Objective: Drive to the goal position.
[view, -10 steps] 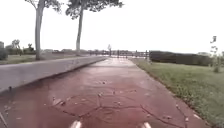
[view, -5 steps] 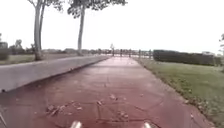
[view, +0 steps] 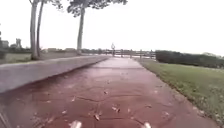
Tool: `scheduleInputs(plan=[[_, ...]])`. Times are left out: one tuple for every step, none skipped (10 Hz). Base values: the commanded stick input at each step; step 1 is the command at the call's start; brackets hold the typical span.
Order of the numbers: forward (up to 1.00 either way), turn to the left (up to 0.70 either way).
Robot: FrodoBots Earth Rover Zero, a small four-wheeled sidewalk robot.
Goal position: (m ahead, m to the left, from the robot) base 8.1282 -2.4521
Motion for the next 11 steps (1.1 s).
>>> scheduleInputs(plan=[[0.50, 0.00], [0.50, 0.00], [0.50, 0.00], [0.50, 0.00], [0.50, 0.00], [0.50, 0.00], [0.50, 0.00], [0.50, 0.00], [0.50, 0.00], [0.50, 0.00], [0.50, 0.00]])
